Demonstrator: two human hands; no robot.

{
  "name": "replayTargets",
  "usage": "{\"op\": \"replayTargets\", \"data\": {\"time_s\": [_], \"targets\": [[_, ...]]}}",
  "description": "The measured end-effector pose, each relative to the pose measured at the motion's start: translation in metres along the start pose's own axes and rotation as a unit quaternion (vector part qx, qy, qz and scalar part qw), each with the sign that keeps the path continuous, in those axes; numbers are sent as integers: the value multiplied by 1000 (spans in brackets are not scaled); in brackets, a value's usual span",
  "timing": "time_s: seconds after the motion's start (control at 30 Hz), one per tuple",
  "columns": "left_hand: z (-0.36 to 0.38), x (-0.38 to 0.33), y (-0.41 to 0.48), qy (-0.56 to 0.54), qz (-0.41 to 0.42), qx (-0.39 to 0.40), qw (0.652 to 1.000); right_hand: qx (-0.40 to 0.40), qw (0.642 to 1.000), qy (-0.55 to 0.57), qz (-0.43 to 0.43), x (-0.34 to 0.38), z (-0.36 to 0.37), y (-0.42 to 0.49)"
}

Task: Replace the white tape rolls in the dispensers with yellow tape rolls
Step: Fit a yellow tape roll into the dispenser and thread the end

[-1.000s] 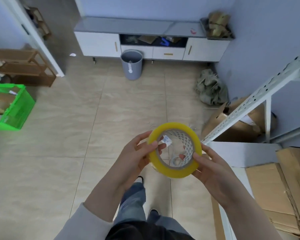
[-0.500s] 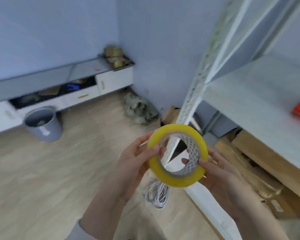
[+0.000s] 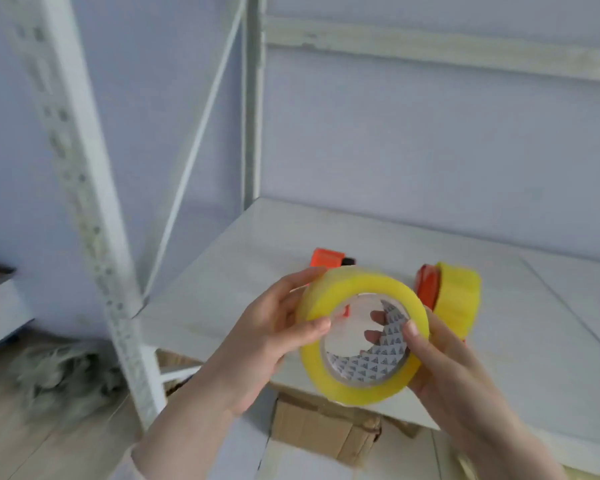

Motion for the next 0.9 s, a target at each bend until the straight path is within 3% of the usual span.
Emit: {"op": "replayTargets", "data": {"time_s": [0.33, 0.53, 0.67, 0.9], "targets": [[8, -17, 65, 103, 1, 104, 989, -7, 992, 110, -66, 23, -28, 49], [1, -29, 78, -14, -1, 174, 985, -11, 988, 144, -45, 18, -8, 77], [-7, -37, 88, -74, -13, 182, 980, -58, 985, 164, -17, 13, 7, 93], [-8, -41, 103, -133, -35, 196, 971, -111, 989, 100, 14, 9, 13, 103]]}}
Point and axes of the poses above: each hand's wrist, its own y-axis towards the middle knuckle, its own z-axis out of the palm, x = y × z, the point moved 5 cm from there along y, towards the middle knuckle, and after that the axes turned 5 degrees about y, right-handed, at the moved point
